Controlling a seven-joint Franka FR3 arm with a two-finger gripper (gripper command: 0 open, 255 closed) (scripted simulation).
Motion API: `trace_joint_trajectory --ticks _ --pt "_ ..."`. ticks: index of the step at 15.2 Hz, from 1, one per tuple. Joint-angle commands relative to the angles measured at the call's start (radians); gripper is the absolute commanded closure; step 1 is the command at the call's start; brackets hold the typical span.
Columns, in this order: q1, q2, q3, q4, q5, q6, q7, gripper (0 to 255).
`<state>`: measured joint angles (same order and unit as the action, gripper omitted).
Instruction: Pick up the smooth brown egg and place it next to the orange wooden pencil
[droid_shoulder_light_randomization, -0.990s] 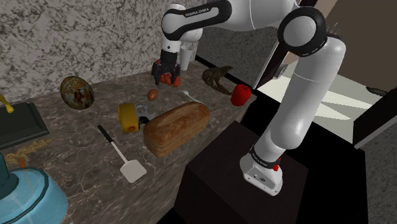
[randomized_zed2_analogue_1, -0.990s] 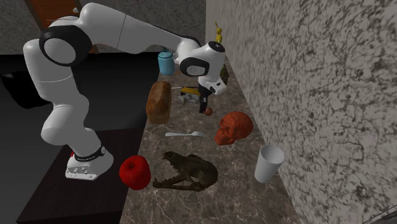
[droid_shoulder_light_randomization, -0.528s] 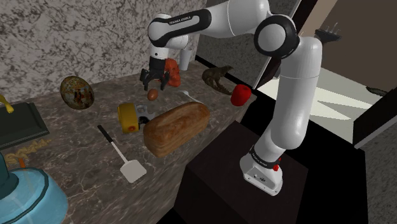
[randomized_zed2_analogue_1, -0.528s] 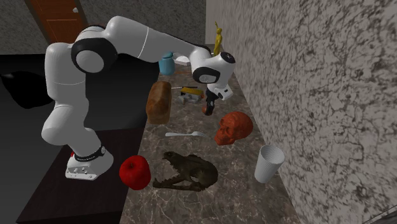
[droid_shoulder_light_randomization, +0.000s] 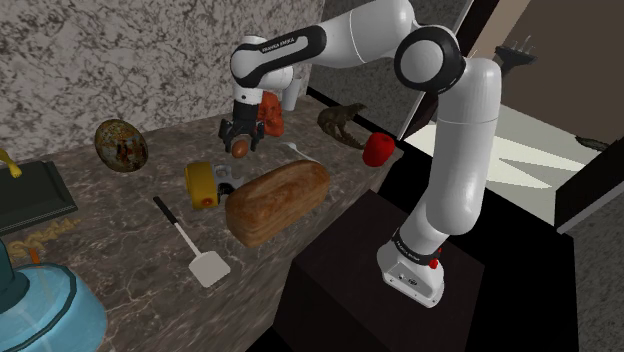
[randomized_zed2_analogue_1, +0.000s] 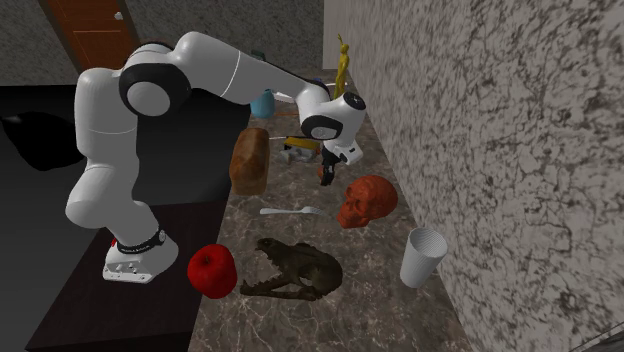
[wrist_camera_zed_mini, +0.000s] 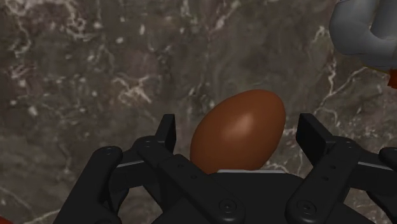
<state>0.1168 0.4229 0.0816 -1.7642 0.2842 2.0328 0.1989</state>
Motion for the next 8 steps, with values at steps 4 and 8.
trace_joint_trajectory --ticks 4,8 --pt "0.001 0.001 0.0 -0.001 0.0 0.002 0.0 0" --pt "0.001 0.001 0.0 0.0 0.0 0.002 0.0 255"
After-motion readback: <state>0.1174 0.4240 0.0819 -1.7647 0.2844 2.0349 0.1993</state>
